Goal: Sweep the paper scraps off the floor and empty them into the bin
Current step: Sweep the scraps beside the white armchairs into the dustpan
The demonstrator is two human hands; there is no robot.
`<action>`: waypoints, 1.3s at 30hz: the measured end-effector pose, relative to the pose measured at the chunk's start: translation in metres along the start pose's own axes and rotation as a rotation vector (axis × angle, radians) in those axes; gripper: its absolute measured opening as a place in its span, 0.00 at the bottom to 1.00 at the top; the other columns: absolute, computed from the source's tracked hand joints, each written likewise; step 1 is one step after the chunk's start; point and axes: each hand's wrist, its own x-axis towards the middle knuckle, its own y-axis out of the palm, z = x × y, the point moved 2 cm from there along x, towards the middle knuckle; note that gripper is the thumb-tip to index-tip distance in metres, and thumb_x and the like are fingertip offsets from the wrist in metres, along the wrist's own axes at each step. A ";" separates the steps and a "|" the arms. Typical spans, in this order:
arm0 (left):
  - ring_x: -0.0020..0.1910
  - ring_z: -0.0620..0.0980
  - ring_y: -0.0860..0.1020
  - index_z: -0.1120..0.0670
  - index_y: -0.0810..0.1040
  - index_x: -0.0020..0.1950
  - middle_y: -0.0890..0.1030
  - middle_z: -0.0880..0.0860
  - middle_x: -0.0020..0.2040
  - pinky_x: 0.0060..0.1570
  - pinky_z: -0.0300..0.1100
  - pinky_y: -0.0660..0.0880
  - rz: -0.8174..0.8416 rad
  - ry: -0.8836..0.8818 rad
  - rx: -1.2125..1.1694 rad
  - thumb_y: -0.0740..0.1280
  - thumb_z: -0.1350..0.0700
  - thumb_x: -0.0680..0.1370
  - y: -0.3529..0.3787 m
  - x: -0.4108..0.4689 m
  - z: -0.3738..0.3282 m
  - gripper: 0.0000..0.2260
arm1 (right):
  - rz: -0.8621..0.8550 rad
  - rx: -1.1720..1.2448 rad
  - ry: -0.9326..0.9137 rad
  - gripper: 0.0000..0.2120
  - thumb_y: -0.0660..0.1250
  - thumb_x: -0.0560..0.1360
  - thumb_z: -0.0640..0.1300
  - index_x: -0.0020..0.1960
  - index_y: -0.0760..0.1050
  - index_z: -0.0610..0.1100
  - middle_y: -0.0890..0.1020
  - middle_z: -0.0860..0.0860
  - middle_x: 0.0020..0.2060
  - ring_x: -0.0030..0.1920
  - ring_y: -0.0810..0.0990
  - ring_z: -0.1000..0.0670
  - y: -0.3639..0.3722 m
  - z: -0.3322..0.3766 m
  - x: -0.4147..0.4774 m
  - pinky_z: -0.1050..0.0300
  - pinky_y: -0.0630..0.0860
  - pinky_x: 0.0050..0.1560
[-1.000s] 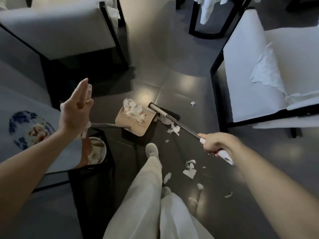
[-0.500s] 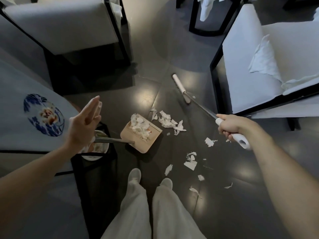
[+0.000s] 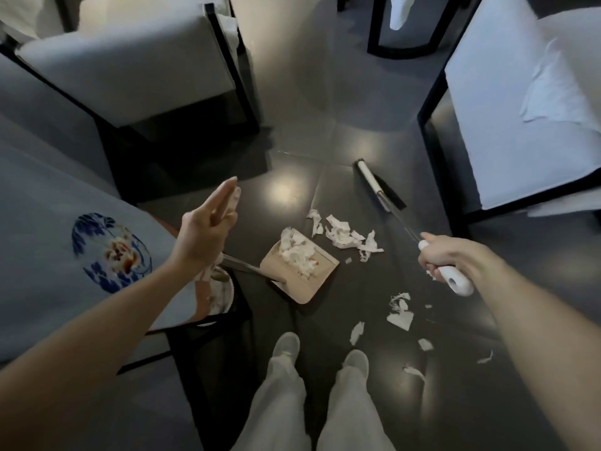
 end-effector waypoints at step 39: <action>0.65 0.34 0.65 0.48 0.60 0.77 0.68 0.49 0.73 0.65 0.52 0.72 0.571 0.379 0.097 0.61 0.62 0.82 0.026 0.036 -0.050 0.25 | -0.064 0.270 0.068 0.40 0.57 0.72 0.27 0.77 0.55 0.56 0.70 0.47 0.19 0.19 0.65 0.52 0.076 -0.112 -0.200 0.64 0.64 0.20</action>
